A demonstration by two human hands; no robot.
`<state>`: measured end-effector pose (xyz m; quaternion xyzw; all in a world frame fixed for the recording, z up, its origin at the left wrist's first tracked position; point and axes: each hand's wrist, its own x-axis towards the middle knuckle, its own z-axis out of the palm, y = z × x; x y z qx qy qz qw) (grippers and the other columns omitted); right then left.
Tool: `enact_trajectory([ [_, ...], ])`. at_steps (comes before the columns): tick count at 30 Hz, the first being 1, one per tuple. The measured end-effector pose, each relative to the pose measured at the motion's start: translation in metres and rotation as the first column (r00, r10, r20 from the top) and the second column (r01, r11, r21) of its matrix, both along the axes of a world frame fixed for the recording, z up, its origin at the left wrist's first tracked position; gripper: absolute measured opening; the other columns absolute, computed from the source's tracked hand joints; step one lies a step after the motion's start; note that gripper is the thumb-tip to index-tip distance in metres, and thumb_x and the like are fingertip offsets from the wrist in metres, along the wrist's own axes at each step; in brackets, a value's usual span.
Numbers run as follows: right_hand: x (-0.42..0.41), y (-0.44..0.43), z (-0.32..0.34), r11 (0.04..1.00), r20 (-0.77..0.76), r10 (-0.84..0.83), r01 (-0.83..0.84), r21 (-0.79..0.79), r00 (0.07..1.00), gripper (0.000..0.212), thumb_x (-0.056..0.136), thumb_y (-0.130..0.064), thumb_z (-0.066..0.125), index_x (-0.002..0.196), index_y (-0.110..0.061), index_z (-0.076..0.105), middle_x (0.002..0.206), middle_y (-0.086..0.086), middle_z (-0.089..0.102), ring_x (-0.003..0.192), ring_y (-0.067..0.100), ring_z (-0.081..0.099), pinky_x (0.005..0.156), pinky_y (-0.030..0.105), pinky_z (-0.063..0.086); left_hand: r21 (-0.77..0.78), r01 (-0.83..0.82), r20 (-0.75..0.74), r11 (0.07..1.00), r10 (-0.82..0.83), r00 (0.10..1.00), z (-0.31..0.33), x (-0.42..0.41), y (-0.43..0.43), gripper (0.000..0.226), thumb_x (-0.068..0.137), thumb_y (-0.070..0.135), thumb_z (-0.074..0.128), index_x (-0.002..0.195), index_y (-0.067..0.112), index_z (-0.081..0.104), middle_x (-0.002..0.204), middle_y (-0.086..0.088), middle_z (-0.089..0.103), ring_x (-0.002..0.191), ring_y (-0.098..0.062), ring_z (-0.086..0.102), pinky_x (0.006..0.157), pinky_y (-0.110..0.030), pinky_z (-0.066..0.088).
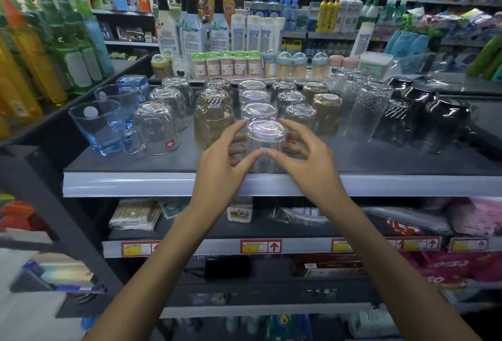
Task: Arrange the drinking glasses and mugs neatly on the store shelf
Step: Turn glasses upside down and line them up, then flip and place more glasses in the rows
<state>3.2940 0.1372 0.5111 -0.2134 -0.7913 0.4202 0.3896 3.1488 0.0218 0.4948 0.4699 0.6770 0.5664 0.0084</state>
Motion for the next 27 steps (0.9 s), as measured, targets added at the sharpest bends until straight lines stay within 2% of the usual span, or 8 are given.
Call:
enact_trajectory([
  [4,0.001,-0.002,-0.002,1.000,0.005,0.004,-0.004,-0.003,1.000,0.066,0.087,-0.024,0.083,0.145,-0.035,0.054,0.130,-0.007,0.060,0.119,0.006,0.062,0.090,0.013,0.054,0.000,0.008,0.010,1.000,-0.008,1.000,-0.001,0.001,0.000,0.066,0.091,0.038,0.076,0.150,0.029,0.049,0.124,0.008,0.067,0.109,-0.005,0.068,0.092,-0.021,0.057],
  [8,0.001,-0.003,-0.004,1.000,0.012,0.016,-0.016,-0.003,1.000,0.069,0.087,-0.021,0.083,0.146,-0.037,0.051,0.132,-0.007,0.059,0.122,0.008,0.060,0.097,0.024,0.057,-0.019,-0.006,-0.001,1.000,0.006,1.000,0.001,0.003,-0.002,0.066,0.092,0.038,0.076,0.150,0.029,0.048,0.125,0.010,0.066,0.110,-0.004,0.066,0.093,-0.027,0.058],
  [12,0.004,-0.006,-0.005,0.998,0.027,-0.016,0.015,0.053,1.000,0.071,0.087,-0.024,0.082,0.148,-0.036,0.049,0.133,-0.011,0.059,0.123,0.003,0.059,0.102,0.024,0.054,-0.034,-0.038,-0.062,0.999,0.036,0.997,0.000,0.004,-0.006,0.060,0.092,0.041,0.074,0.147,0.029,0.051,0.122,0.010,0.067,0.107,-0.004,0.065,0.092,-0.036,0.059],
  [15,0.013,-0.011,-0.006,0.976,0.006,-0.089,0.086,0.198,0.996,0.068,0.088,-0.023,0.082,0.148,-0.029,0.050,0.136,-0.010,0.059,0.122,0.000,0.059,0.105,0.028,0.053,0.029,-0.139,-0.214,0.990,0.142,0.966,0.001,0.005,-0.026,0.048,0.094,0.031,0.074,0.139,0.022,0.059,0.118,0.007,0.068,0.105,-0.007,0.065,0.092,-0.035,0.058],
  [19,0.018,-0.024,-0.002,0.847,-0.069,-0.161,0.174,0.502,0.984,0.055,0.089,-0.013,0.079,0.140,-0.017,0.058,0.131,-0.002,0.062,0.116,0.010,0.061,0.102,0.033,0.053,0.102,-0.279,-0.476,0.955,0.293,0.829,0.009,-0.008,-0.056,0.041,0.093,0.020,0.073,0.132,0.016,0.063,0.122,-0.001,0.067,0.112,-0.021,0.063,0.095,-0.038,0.053],
  [22,0.006,-0.040,0.007,0.793,-0.086,-0.112,0.142,0.592,0.990,0.047,0.090,-0.009,0.075,0.135,-0.013,0.062,0.127,0.002,0.063,0.116,0.015,0.061,0.101,0.033,0.052,0.036,-0.347,-0.567,0.937,0.305,0.765,0.019,-0.026,-0.057,0.051,0.091,0.025,0.075,0.139,0.018,0.059,0.131,-0.004,0.062,0.120,-0.026,0.058,0.099,-0.043,0.050],
  [25,-0.016,-0.054,0.017,0.809,-0.075,-0.028,0.067,0.584,0.997,0.043,0.091,-0.010,0.073,0.133,-0.013,0.063,0.126,0.001,0.062,0.117,0.016,0.061,0.100,0.034,0.052,-0.100,-0.358,-0.614,0.928,0.226,0.756,0.029,-0.038,-0.046,0.064,0.089,0.035,0.074,0.148,0.022,0.051,0.143,-0.005,0.055,0.133,-0.027,0.050,0.108,-0.046,0.046],
  [27,-0.030,-0.059,0.021,0.840,-0.072,-0.001,0.040,0.541,0.997,0.042,0.091,-0.011,0.072,0.132,-0.013,0.063,0.125,0.000,0.062,0.116,0.015,0.060,0.097,0.036,0.053,-0.189,-0.363,-0.634,0.913,0.169,0.754,0.033,-0.044,-0.035,0.066,0.087,0.037,0.073,0.148,0.021,0.051,0.147,-0.008,0.053,0.137,-0.030,0.046,0.109,-0.050,0.045],
])
